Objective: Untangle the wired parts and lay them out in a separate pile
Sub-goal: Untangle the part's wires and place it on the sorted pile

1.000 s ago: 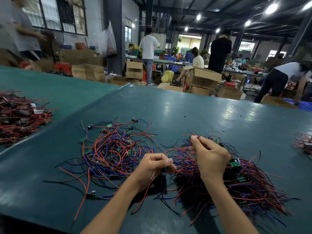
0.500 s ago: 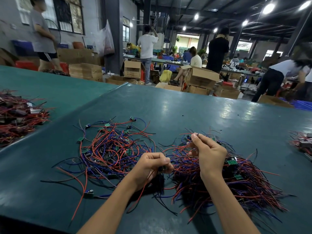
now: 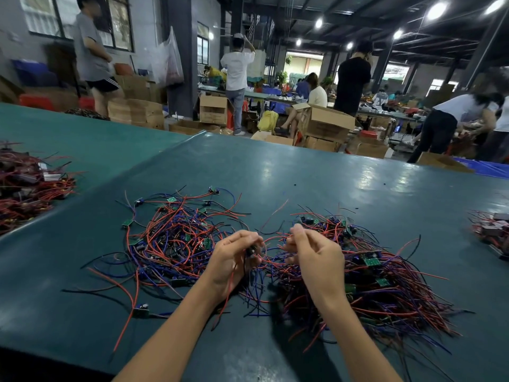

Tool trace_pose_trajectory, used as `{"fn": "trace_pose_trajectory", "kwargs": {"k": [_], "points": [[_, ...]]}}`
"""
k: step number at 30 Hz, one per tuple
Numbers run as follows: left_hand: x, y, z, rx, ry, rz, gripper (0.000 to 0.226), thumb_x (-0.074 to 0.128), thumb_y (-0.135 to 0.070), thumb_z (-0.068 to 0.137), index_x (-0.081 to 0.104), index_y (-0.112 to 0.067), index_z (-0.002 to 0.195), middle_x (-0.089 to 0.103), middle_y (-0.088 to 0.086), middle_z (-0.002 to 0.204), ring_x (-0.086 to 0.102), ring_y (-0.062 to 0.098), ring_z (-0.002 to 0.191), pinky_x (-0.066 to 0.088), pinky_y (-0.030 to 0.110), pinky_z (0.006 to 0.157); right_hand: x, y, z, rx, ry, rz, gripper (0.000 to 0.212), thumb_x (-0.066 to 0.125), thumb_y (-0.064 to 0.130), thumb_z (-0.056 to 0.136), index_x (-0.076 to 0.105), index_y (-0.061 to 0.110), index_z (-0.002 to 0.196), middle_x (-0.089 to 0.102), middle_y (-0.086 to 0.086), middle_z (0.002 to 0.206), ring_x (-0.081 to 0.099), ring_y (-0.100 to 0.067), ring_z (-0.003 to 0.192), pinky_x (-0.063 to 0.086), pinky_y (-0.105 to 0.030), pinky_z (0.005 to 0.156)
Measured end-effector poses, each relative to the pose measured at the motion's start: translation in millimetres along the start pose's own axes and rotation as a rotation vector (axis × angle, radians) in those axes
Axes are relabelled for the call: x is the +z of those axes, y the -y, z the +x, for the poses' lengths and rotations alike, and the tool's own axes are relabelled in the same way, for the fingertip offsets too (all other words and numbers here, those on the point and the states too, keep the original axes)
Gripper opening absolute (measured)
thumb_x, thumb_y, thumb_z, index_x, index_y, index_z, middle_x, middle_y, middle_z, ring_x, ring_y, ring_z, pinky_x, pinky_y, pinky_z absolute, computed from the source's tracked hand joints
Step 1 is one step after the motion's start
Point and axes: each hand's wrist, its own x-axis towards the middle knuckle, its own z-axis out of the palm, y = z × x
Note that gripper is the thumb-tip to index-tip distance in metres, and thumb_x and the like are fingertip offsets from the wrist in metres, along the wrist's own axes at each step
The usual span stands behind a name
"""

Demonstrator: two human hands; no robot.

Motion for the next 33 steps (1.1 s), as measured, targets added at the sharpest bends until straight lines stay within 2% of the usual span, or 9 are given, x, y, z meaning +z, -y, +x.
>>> {"fn": "trace_pose_trajectory", "kwargs": {"k": [5,9,12,17,22,25,28,30,33], "points": [[0,1,2,0.002,0.018,0.038,0.023,0.083,-0.031,0.072,0.079,-0.012,0.083,0.069,0.000,0.081,0.056,0.010,0.066,0.046,0.024,0.058,7,0,-15,-0.030,0.203,-0.098,0.017,0.069,0.029,0.096,0.080,0.022,0.084,0.075,0.002,0.072,0.072,-0.022,0.066,0.061,-0.046,0.065],[1,2,0,-0.002,0.030,0.078,0.016,0.080,-0.028,0.077,0.079,-0.013,0.082,0.066,0.001,0.077,0.050,0.013,0.066,0.039,0.027,0.058,12,0,-22,0.026,0.315,-0.061,0.010,0.072,0.022,0.094,0.081,0.018,0.094,0.077,0.003,0.077,0.074,-0.024,0.078,0.062,-0.033,0.059],[2,0,-2,0.004,0.063,0.080,0.012,0.072,-0.024,0.086,0.079,-0.013,0.085,0.064,0.004,0.076,0.058,0.016,0.064,0.051,0.027,0.058,14,0,-25,0.073,0.350,0.004,0.009,0.073,0.020,0.093,0.081,0.016,0.090,0.077,0.000,0.078,0.074,-0.028,0.077,0.059,-0.030,0.057],[5,-1,-4,0.015,0.055,0.103,0.015,0.068,-0.027,0.086,0.078,-0.016,0.087,0.060,0.002,0.070,0.057,0.016,0.058,0.052,0.029,0.048,14,-1,-29,0.112,0.398,0.011,0.008,0.077,0.026,0.089,0.082,0.020,0.087,0.077,0.001,0.075,0.067,-0.007,0.065,0.054,-0.024,0.055],[4,2,-3,0.034,0.036,0.110,0.016,0.069,-0.030,0.087,0.077,-0.016,0.089,0.058,0.002,0.070,0.053,0.016,0.052,0.049,0.027,0.043,18,0,-31,0.119,0.387,-0.016,0.013,0.076,0.023,0.090,0.079,0.019,0.079,0.072,0.003,0.067,0.062,-0.002,0.058,0.053,-0.022,0.052],[4,4,-2,-0.016,0.036,0.111,0.021,0.069,-0.034,0.086,0.078,-0.016,0.095,0.056,0.004,0.067,0.054,0.016,0.051,0.053,0.028,0.047,21,1,-29,0.183,0.370,0.022,0.019,0.070,0.017,0.094,0.079,0.009,0.081,0.075,-0.010,0.072,0.066,-0.013,0.064,0.056,-0.031,0.056],[4,7,-3,-0.082,0.125,0.079,0.028,0.074,-0.033,0.087,0.076,-0.008,0.099,0.063,0.006,0.071,0.064,0.016,0.060,0.058,0.031,0.057,22,1,-26,0.248,0.311,0.100,0.018,0.067,0.011,0.095,0.077,0.002,0.084,0.076,-0.016,0.077,0.070,-0.021,0.069,0.058,-0.030,0.057],[3,8,-3,-0.103,0.169,0.072,0.034,0.073,-0.036,0.086,0.076,-0.005,0.099,0.068,0.008,0.078,0.069,0.018,0.068,0.059,0.032,0.062,21,1,-27,0.301,0.310,0.194,0.018,0.065,0.009,0.096,0.076,0.002,0.084,0.077,-0.016,0.082,0.072,-0.023,0.072,0.060,-0.030,0.059],[1,7,-2,-0.098,0.138,0.085,0.037,0.074,-0.042,0.085,0.077,-0.011,0.104,0.069,0.008,0.082,0.071,0.023,0.074,0.061,0.039,0.068,22,2,-31,0.362,0.364,0.325,0.024,0.062,0.012,0.099,0.080,0.006,0.085,0.078,-0.016,0.090,0.076,-0.026,0.079,0.062,-0.032,0.068]]}}
